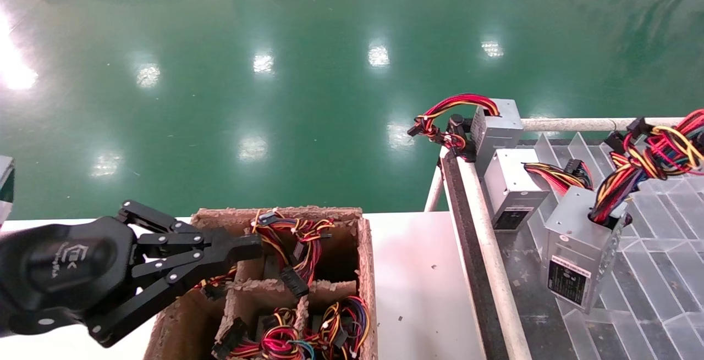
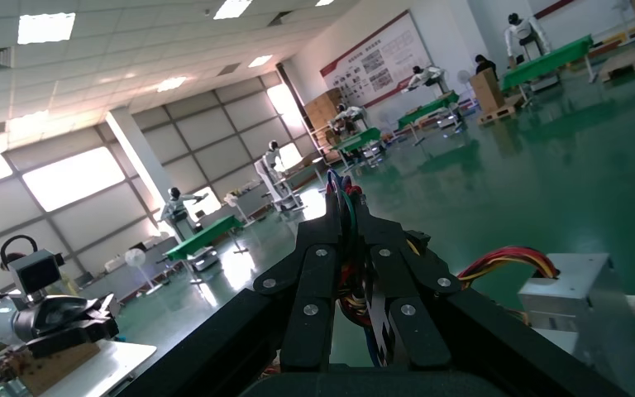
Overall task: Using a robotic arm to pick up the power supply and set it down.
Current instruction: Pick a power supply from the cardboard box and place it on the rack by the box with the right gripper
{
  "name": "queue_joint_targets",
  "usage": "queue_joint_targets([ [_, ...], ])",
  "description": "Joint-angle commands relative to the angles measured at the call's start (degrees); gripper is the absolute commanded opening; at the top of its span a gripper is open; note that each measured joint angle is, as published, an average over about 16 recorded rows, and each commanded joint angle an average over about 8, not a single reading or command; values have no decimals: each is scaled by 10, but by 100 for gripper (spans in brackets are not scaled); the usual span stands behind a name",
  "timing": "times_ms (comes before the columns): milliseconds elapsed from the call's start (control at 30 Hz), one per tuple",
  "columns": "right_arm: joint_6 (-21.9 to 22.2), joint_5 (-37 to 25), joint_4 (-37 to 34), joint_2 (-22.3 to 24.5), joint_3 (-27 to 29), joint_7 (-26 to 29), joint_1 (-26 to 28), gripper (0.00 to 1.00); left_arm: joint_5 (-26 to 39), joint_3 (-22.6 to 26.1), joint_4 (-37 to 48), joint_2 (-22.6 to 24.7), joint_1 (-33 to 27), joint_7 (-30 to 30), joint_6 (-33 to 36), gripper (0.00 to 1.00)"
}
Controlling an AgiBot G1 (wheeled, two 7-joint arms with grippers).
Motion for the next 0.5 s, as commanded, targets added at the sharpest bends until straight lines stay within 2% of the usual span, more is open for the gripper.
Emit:
queue_joint_targets([
  [33,1,-6,-4,-7,1,4,7,0,0,0,0,0,0,0,0,0],
  [500,2,-77,-53,-59,-17,40,97,0,0,0,0,0,0,0,0,0],
])
